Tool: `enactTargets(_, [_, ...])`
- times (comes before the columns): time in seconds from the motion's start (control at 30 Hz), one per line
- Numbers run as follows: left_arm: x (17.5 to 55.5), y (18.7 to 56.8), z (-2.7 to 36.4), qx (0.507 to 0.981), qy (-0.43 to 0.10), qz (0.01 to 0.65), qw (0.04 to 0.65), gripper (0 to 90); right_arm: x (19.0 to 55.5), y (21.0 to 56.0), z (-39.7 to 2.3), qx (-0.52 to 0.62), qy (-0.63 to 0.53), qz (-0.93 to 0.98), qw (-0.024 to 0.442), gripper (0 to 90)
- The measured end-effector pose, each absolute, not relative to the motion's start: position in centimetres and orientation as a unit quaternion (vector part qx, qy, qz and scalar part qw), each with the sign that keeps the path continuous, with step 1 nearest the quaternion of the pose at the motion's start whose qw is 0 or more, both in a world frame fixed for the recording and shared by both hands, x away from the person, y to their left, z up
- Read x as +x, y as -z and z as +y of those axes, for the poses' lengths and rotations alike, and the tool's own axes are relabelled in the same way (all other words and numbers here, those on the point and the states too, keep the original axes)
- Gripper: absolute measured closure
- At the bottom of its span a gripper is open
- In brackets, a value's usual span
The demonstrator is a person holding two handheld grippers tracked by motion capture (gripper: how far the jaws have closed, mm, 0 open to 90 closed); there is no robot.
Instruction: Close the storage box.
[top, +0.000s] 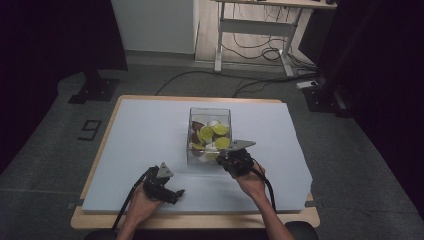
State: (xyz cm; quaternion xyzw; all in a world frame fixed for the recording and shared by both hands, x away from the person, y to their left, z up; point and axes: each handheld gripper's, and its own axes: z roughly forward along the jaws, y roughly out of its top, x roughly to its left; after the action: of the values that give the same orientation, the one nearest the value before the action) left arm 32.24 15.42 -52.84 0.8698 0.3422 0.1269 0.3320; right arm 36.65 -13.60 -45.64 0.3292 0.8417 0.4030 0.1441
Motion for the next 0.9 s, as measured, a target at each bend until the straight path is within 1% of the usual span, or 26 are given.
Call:
enactTargets(0.23, [32.2, 52.8, 15.7, 0.865, -0.124, 0.345, 0.342, 0.0, 37.0, 45.7, -13.5, 0.337, -0.405, 0.837, 0.147, 82.4])
enactTargets(0.53, [32.3, 52.7, 16.0, 0.859, -0.118, 0.352, 0.353, 0.0, 37.7, 45.8, -13.1, 0.350, -0.403, 0.829, 0.168, 82.5])
enactTargets(0.9, [32.4, 52.8, 15.6, 0.867, -0.128, 0.349, 0.331, 0.0, 37.9, 45.9, -13.1, 0.349, -0.405, 0.828, 0.167, 82.5])
